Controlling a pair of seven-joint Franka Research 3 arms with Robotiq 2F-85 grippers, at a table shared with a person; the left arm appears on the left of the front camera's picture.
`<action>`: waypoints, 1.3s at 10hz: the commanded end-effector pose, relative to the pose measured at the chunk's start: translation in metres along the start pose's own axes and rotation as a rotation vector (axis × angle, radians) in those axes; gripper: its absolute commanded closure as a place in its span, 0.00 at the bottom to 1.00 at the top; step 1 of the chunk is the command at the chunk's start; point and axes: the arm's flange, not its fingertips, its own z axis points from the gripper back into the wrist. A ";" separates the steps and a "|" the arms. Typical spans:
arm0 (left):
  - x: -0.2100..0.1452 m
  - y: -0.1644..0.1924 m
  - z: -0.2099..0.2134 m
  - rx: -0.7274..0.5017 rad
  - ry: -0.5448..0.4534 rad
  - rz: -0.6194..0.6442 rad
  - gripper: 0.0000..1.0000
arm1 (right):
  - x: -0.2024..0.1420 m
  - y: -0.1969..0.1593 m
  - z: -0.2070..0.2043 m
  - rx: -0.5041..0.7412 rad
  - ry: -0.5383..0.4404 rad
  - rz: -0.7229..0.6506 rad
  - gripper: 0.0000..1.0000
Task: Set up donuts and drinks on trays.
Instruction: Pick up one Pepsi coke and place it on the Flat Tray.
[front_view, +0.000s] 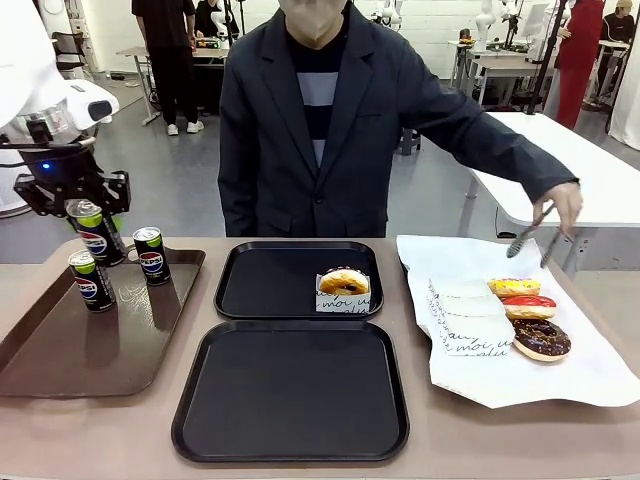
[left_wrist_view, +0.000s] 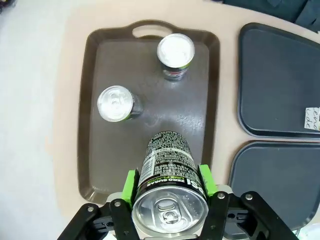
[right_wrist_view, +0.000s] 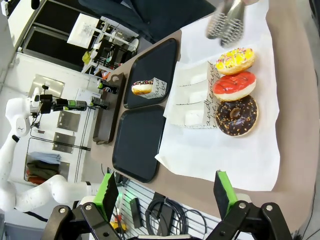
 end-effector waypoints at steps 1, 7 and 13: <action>0.009 -0.053 -0.004 -0.030 -0.025 -0.100 0.42 | 0.000 -0.004 -0.001 0.015 0.000 0.008 0.00; 0.045 -0.194 -0.066 -0.052 0.025 -0.280 0.42 | 0.000 -0.004 -0.001 0.015 0.000 0.008 0.00; 0.042 -0.234 -0.132 -0.091 0.081 -0.353 0.42 | 0.000 -0.004 -0.001 0.015 0.000 0.008 0.00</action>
